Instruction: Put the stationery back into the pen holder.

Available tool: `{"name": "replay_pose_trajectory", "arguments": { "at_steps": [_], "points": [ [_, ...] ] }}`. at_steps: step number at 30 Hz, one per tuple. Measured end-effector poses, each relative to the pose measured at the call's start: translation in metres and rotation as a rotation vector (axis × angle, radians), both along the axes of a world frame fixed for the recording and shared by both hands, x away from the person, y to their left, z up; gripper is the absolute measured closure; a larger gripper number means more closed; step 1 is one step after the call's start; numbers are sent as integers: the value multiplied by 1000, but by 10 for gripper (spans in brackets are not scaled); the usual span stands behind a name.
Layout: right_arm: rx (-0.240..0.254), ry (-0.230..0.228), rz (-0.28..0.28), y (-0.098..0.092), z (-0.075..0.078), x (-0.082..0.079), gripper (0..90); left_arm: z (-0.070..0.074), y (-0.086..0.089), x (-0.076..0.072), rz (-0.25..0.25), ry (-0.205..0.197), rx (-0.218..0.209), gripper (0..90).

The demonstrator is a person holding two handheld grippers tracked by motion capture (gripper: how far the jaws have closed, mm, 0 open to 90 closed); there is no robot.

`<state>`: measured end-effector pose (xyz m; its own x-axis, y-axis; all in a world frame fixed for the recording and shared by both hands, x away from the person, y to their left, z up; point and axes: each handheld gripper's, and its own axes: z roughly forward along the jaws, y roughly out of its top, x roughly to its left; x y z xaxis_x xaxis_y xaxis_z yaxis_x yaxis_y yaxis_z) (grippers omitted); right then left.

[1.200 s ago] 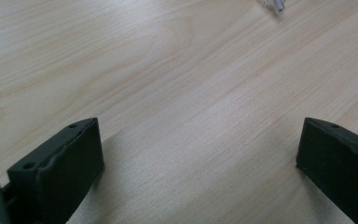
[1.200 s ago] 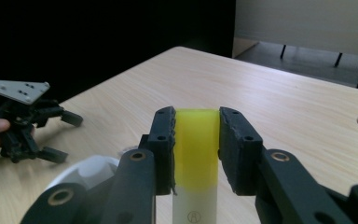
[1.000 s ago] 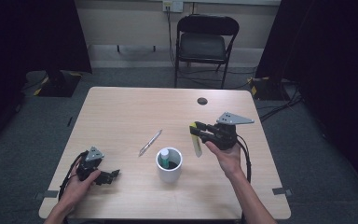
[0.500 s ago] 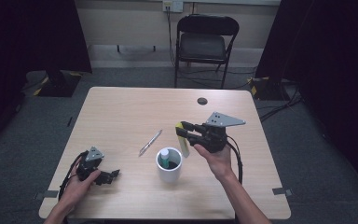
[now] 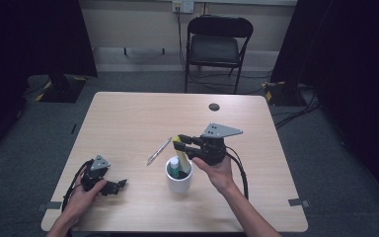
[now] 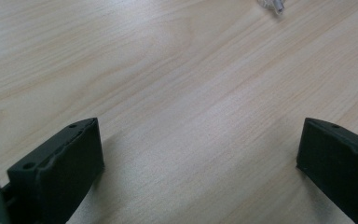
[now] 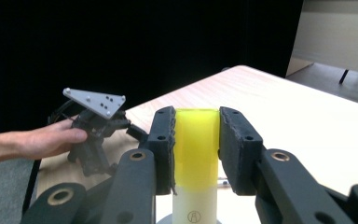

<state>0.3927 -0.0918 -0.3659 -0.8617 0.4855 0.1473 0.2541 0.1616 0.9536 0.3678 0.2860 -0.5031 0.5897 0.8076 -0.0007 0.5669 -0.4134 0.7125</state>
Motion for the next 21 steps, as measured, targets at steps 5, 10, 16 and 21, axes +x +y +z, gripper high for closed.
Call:
{"name": "replay_pose_trajectory", "arguments": {
  "at_steps": [5,10,16,21],
  "points": [
    [-12,14,7,3,-6,2,676,0,0,0,0,0,0,0],
    [-46,38,7,1,-15,0,676,0,0,0,0,0,0,0],
    [-66,32,17,1,-18,-2,676,0,0,0,-1,0,1,0],
    [-79,51,14,0,-24,4,675,0,0,0,-1,0,0,0]
  ]
}}
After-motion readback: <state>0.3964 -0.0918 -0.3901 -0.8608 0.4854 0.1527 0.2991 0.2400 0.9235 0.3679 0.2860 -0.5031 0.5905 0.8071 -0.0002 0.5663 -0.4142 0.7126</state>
